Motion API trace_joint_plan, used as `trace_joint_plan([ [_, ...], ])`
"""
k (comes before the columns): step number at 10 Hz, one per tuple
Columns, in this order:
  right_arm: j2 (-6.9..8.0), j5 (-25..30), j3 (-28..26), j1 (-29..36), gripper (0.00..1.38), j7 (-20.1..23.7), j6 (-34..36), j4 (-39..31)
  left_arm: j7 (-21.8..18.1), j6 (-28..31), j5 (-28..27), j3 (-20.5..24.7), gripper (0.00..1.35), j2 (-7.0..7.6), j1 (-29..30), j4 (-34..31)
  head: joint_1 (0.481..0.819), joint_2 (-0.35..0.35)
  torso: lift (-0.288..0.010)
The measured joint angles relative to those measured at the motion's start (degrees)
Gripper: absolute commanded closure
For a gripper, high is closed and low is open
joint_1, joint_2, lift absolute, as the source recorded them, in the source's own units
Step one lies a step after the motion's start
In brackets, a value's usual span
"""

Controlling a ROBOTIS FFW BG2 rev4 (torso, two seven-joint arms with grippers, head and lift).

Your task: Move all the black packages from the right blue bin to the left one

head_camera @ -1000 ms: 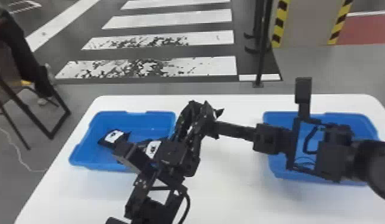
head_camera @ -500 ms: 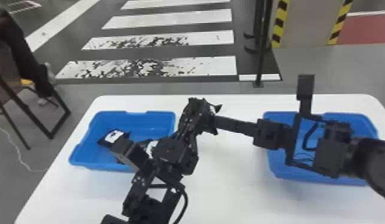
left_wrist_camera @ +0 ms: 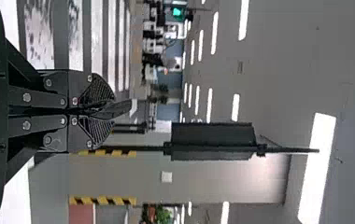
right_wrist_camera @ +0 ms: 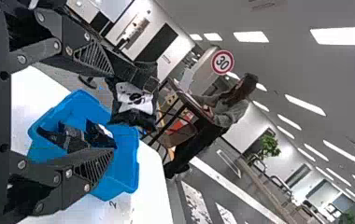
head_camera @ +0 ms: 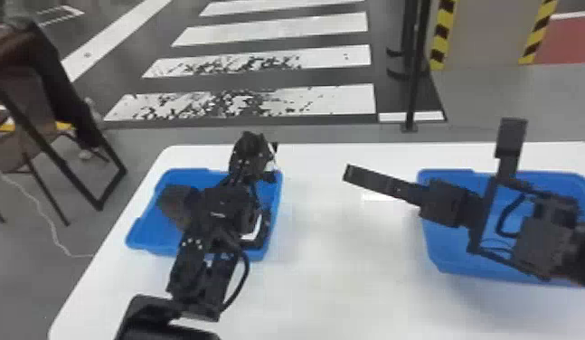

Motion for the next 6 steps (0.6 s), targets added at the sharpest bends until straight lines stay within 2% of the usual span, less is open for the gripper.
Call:
trace_joint_plan([
  [2,0.02,0.0,-2.1,2.1,0.14,0.0,-0.1,-0.7,3.3,-2.1,-6.0,5.6,1.19,-0.50,-3.1,6.3,0.678,0.281,-0.140],
  [3,0.12,0.1,-3.1,2.9,0.14,0.0,-0.3,-0.9,5.8,-3.1,-8.4,6.7,0.78,-0.56,-4.1,9.4,0.683,0.303,-0.140],
  [4,0.26,0.3,-3.8,3.6,0.14,0.0,-1.1,-0.9,6.5,-3.3,-7.7,6.6,0.27,-0.66,-4.4,11.1,0.690,0.305,-0.140],
  [5,0.35,1.5,-4.4,4.3,0.14,0.1,-1.9,-1.2,6.5,-4.6,-4.0,5.3,0.05,-0.71,-4.2,11.6,0.695,0.291,-0.140],
  [6,0.45,4.6,-5.7,5.3,0.14,0.3,-3.3,-2.3,6.3,-7.4,0.1,3.3,0.13,-0.64,-3.9,11.7,0.695,0.260,-0.140],
])
